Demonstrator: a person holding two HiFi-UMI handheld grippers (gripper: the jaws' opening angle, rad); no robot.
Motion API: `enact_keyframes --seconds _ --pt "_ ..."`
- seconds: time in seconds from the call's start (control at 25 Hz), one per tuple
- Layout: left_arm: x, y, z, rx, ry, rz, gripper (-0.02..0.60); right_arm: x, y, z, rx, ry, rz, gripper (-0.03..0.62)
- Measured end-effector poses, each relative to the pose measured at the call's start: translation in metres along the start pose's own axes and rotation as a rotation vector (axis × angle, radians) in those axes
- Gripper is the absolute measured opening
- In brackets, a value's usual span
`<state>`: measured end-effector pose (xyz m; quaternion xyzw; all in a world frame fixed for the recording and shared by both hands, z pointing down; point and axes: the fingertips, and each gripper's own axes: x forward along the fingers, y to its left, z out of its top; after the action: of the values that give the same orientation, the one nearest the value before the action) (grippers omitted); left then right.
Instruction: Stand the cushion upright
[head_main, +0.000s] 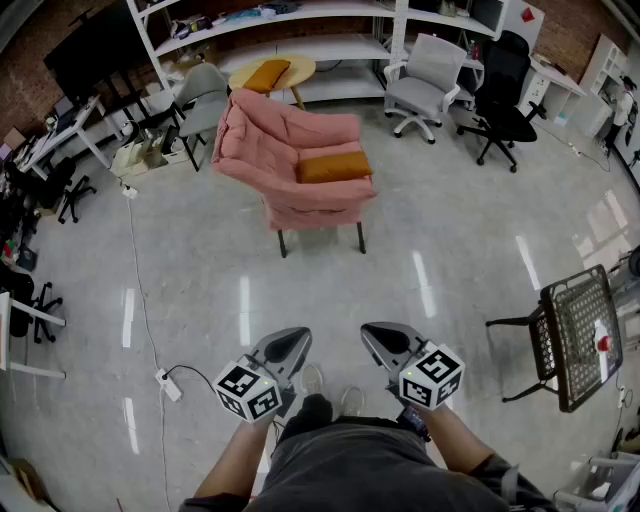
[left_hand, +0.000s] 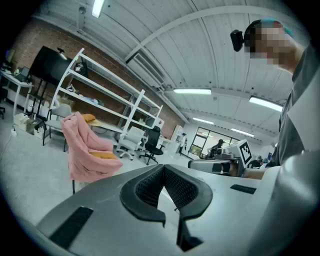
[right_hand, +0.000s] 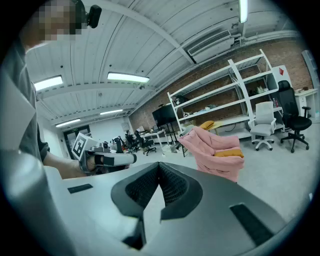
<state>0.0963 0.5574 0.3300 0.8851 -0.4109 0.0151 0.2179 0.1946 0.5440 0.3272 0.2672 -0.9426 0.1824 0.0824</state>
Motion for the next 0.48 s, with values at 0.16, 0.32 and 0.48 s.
enact_keyframes --seconds 0.16,0.32,0.48 --pt "0.000 0.000 0.000 -0.002 -0.001 0.005 0.009 -0.001 -0.001 0.000 0.000 0.001 0.002 0.015" --pt "0.001 0.002 0.001 -0.010 0.001 0.010 0.009 -0.001 -0.006 0.000 0.008 0.006 -0.002 0.015" --pt "0.005 0.017 -0.002 -0.025 0.004 0.015 0.009 0.009 -0.015 -0.003 0.033 0.008 0.000 0.015"
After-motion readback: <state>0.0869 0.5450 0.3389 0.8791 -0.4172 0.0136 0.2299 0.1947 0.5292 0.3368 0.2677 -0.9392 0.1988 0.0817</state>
